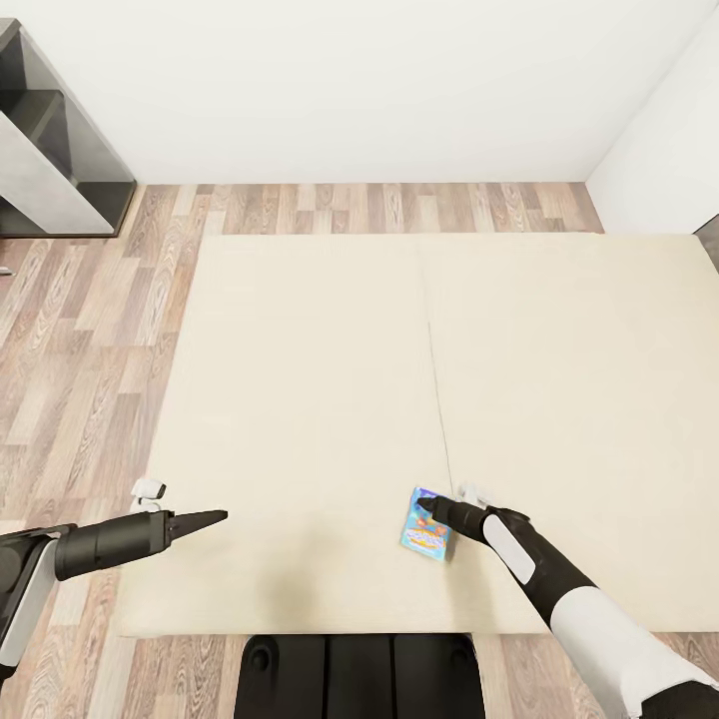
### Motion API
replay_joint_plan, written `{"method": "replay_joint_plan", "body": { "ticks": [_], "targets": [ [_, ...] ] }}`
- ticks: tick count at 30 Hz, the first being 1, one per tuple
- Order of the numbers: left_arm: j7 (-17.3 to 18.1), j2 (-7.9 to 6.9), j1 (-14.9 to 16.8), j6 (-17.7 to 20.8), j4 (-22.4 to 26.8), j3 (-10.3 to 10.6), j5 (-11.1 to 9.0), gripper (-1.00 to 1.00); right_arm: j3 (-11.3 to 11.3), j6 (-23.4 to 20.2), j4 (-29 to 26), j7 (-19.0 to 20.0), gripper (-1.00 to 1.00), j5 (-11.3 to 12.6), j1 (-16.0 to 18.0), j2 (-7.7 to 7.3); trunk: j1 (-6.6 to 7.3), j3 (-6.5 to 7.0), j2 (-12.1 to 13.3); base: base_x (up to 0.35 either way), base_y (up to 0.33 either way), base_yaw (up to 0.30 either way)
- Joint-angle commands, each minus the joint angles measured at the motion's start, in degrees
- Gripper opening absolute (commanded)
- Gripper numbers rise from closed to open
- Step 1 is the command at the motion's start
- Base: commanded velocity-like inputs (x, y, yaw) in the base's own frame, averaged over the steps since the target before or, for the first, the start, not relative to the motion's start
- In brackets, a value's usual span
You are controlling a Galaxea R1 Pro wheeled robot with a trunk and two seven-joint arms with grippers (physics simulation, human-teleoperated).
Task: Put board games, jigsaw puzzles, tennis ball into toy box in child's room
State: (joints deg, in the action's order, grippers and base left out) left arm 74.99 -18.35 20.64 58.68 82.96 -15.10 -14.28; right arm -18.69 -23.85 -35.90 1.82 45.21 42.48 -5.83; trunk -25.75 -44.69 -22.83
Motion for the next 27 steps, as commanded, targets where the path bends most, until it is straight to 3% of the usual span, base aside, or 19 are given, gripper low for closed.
{"method": "replay_joint_plan", "body": {
  "ticks": [1,11,27],
  "targets": [
    [0.07,-0.02,0.0,0.47,0.01,-0.04,-0.14,1.0,-0.2,-0.14,-0.05,0.0,1.0,0.05,0.14,-0.06,-0.03,-0.06,-0.09,0.0,0.0,0.0],
    [0.07,-0.02,-0.07,0.47,0.01,-1.13,-0.21,1.0,-0.2,-0.19,0.21,-0.02,1.0,0.02,0.93,0.49,-0.03,-0.06,-0.09,0.0,0.0,0.0],
    [0.07,-0.02,-0.07,0.47,0.01,-1.21,-0.22,1.0,-0.63,-1.61,0.72,0.52,1.0,0.03,0.93,0.72,-0.03,-0.06,-0.09,0.0,0.0,0.0]
  ]
}}
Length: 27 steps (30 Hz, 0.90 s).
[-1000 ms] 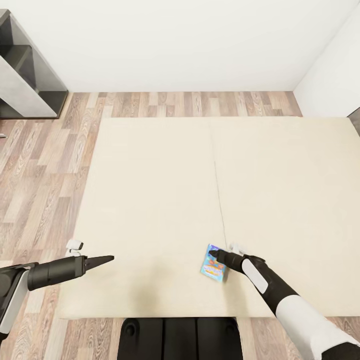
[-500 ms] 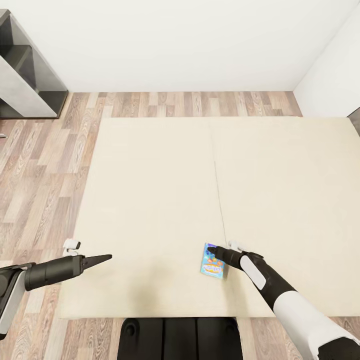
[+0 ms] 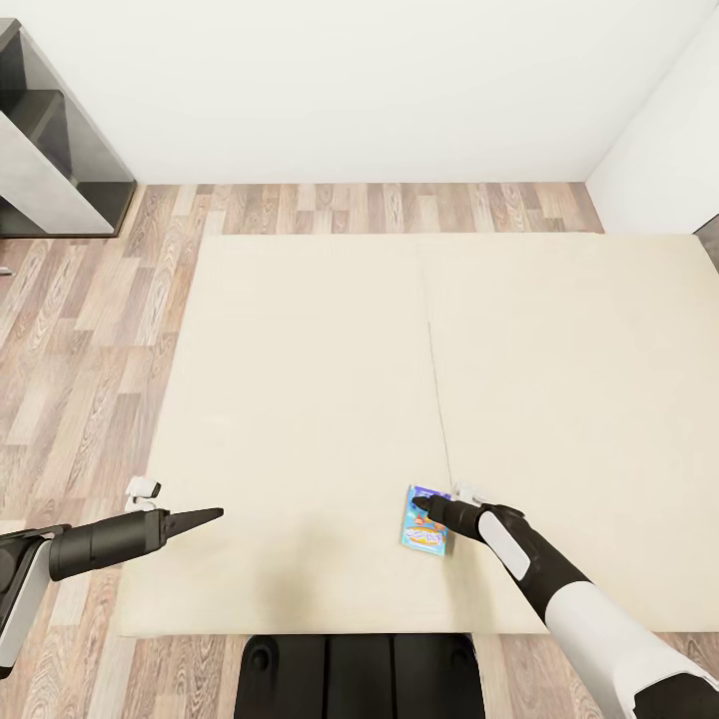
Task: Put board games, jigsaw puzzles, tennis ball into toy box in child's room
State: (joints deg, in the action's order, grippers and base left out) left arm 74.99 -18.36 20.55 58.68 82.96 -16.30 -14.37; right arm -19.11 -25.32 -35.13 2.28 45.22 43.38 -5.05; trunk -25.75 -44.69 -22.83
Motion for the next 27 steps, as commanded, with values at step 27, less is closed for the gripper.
{"method": "replay_joint_plan", "body": {
  "ticks": [27],
  "targets": [
    [0.07,-0.01,0.02,0.47,0.01,-0.04,-0.13,1.0,-0.58,-0.08,-0.5,-0.06,1.0,-0.22,0.01,-0.05,-0.03,-0.06,-0.09,0.0,0.011,0.0]
  ]
}}
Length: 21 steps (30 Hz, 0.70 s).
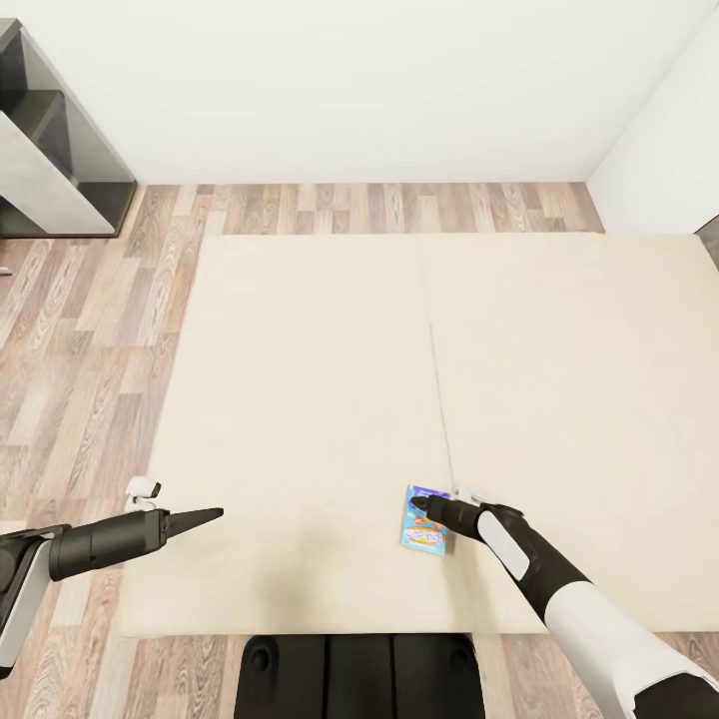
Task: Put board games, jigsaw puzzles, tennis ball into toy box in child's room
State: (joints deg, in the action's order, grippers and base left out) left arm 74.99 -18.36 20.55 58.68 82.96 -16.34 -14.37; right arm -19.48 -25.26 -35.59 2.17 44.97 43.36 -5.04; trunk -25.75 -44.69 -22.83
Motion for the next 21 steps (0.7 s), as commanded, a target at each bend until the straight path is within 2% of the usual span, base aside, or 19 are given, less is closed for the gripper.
{"method": "replay_joint_plan", "body": {
  "ticks": [1,21],
  "targets": [
    [0.07,-0.01,0.02,0.47,0.01,0.0,-0.13,1.0,-0.2,-0.14,-0.12,0.01,1.0,0.03,0.02,-0.03,-0.03,-0.06,-0.09,0.0,0.018,0.0],
    [0.07,-0.01,0.02,0.54,0.01,-0.06,-0.13,1.0,-1.25,-0.16,-0.36,-0.06,1.0,0.03,0.04,0.05,-0.03,-0.06,-0.09,0.0,0.023,0.0]
  ]
}}
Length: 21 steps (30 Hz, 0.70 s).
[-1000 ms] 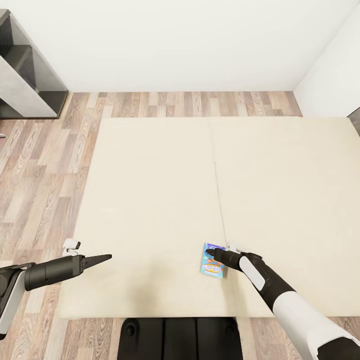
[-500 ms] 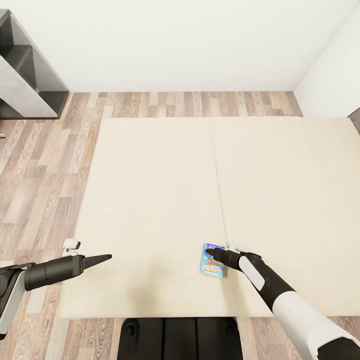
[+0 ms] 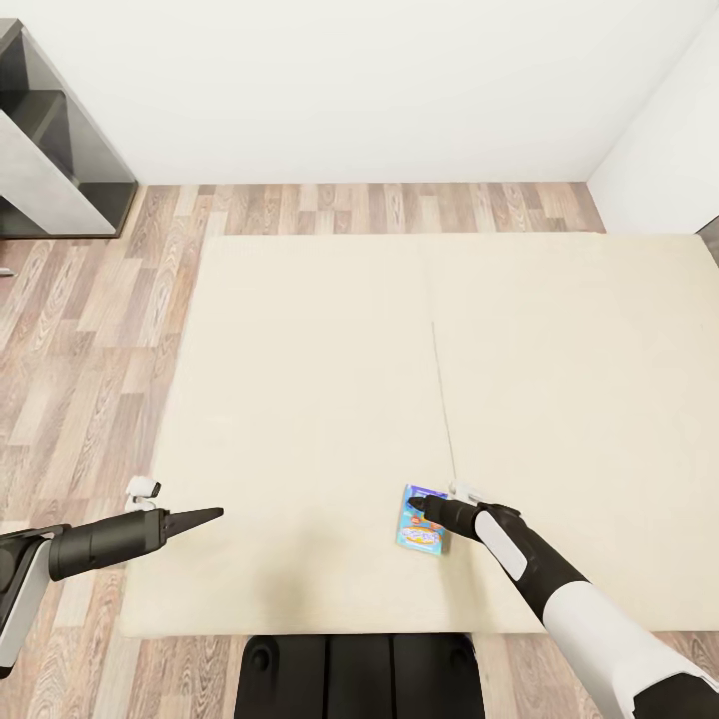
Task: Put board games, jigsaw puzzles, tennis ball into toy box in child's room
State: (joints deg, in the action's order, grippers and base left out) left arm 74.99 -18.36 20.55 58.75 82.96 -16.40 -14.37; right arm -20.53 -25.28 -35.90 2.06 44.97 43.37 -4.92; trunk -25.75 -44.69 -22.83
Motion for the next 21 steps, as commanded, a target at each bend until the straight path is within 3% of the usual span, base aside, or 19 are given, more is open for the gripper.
{"method": "replay_joint_plan", "body": {
  "ticks": [1,21],
  "targets": [
    [0.07,-0.01,0.02,0.46,0.01,-0.02,-0.13,1.0,-0.24,-0.13,-0.05,0.05,1.0,0.03,0.02,-0.07,-0.03,-0.06,-0.09,0.0,0.0,0.0],
    [0.07,-0.06,0.02,0.49,0.01,-0.03,-0.05,1.0,-0.3,-0.12,-0.05,-0.04,1.0,0.03,-0.03,0.0,-0.03,-0.06,-0.09,0.0,0.029,0.0]
  ]
}}
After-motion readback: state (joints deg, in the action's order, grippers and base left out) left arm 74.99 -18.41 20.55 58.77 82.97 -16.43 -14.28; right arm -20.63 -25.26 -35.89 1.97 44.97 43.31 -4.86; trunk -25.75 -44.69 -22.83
